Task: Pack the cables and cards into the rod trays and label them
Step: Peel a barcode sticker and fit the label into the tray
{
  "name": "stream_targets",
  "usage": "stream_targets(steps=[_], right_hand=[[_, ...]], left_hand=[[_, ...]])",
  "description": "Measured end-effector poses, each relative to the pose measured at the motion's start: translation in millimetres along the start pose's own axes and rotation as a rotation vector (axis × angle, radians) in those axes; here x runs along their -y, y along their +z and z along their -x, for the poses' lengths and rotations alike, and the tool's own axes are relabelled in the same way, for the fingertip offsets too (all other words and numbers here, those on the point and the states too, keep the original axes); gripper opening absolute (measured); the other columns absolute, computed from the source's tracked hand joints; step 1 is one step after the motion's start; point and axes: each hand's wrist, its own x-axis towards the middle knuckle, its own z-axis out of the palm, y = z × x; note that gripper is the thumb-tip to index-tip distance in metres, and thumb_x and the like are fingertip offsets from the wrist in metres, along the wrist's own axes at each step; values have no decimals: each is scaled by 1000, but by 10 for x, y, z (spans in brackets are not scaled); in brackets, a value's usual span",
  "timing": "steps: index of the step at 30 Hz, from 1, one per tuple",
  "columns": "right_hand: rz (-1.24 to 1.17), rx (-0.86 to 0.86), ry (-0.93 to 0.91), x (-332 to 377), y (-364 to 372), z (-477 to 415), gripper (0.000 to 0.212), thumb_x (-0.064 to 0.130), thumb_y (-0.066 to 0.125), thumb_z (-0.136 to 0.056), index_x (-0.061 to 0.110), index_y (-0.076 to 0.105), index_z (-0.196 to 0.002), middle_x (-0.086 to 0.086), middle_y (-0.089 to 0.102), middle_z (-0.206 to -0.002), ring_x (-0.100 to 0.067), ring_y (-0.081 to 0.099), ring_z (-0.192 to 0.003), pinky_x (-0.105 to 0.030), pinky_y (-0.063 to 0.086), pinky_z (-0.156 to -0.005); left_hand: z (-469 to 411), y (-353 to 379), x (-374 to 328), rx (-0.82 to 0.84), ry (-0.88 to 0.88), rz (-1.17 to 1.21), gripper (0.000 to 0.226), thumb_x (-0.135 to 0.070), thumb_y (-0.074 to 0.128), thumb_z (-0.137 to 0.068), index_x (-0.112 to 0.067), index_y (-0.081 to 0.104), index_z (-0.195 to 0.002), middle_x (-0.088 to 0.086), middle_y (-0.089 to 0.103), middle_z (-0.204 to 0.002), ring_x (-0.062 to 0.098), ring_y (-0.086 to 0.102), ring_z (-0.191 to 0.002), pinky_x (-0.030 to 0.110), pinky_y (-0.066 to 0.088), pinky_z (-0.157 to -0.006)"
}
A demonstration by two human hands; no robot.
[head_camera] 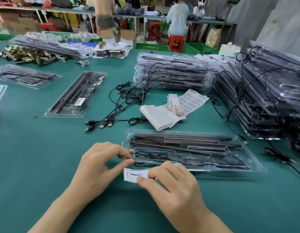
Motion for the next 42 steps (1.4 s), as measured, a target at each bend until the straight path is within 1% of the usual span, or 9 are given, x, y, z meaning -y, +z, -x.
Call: stream_targets(steps=[2, 4, 9, 12, 24, 30, 35, 40, 42], right_hand=[[-7, 5, -40, -27, 2, 4, 13, 6, 73, -91, 16, 76, -84, -1, 60, -75, -21, 49, -64, -31, 40, -55], [-5, 36, -61, -62, -6, 12, 13, 5, 74, -89, 17, 78, -85, -1, 61, -74, -21, 50, -62, -31, 41, -53], [-111, 19, -67, -15, -46, 9, 18, 7, 68, -94, 17, 79, -84, -1, 62, -72, -18, 47, -57, -25, 38, -51], [-162, 42, -91, 31, -57, 26, 15, 8, 70, -91, 18, 80, -85, 0, 62, -72, -17, 46, -58, -24, 38, -51], [-69, 109, -37, -17, 42, 17, 14, 3, 77, -84, 17, 78, -84, 0, 60, -72, -17, 45, -58, -27, 38, -47], [-127, 108, -98, 10, 37, 28, 16, 3, 77, -83, 19, 78, -85, 1, 59, -73, -17, 44, -58, -25, 38, -50], [-101, 39, -39, -19, 81, 78, 14, 4, 78, -84, 17, 78, -88, 0, 61, -76, -17, 48, -61, -26, 39, -50], [41, 100, 31, -28, 140, 86, 17, 3, 73, -86, 19, 71, -81, 2, 64, -83, -17, 52, -63, -27, 42, -50], [69, 115, 76, -32, 148, 92, 14, 10, 76, -86, 20, 71, -79, 5, 68, -88, -17, 58, -64, -28, 47, -52]], left_hand=[[8, 0, -2, 3, -3, 25, 17, -49, 67, -87, -33, 69, -82, -20, 74, -92, -1, 68, -103, 32, 50, -89], [10, 2, -3, 17, -12, 82, 15, -47, 68, -88, -33, 69, -83, -18, 74, -96, 6, 72, -98, 36, 56, -83], [7, 7, -6, 2, 0, 104, 14, -48, 69, -88, -34, 70, -85, -17, 74, -105, 13, 71, -72, 36, 59, -69], [11, 18, -10, -2, -17, 110, 14, -50, 67, -88, -36, 69, -85, -17, 73, -109, 15, 69, -65, 35, 58, -65], [20, 19, 1, 11, -66, 130, 13, -49, 68, -86, -36, 69, -86, -17, 73, -111, 17, 70, -63, 33, 58, -63], [17, 18, -7, 6, -73, 117, 14, -50, 67, -86, -36, 68, -86, -17, 73, -110, 15, 69, -60, 30, 56, -59], [14, 26, 1, 10, -96, 127, 16, -51, 67, -85, -35, 68, -85, -18, 73, -110, 15, 68, -58, 27, 54, -58], [19, 34, 7, 8, -103, 144, 17, -50, 67, -85, -33, 68, -85, -17, 73, -111, 17, 70, -59, 27, 54, -58], [18, 33, 6, 10, -106, 140, 16, -51, 67, -84, -35, 68, -85, -18, 73, -110, 16, 69, -59, 27, 54, -59]])
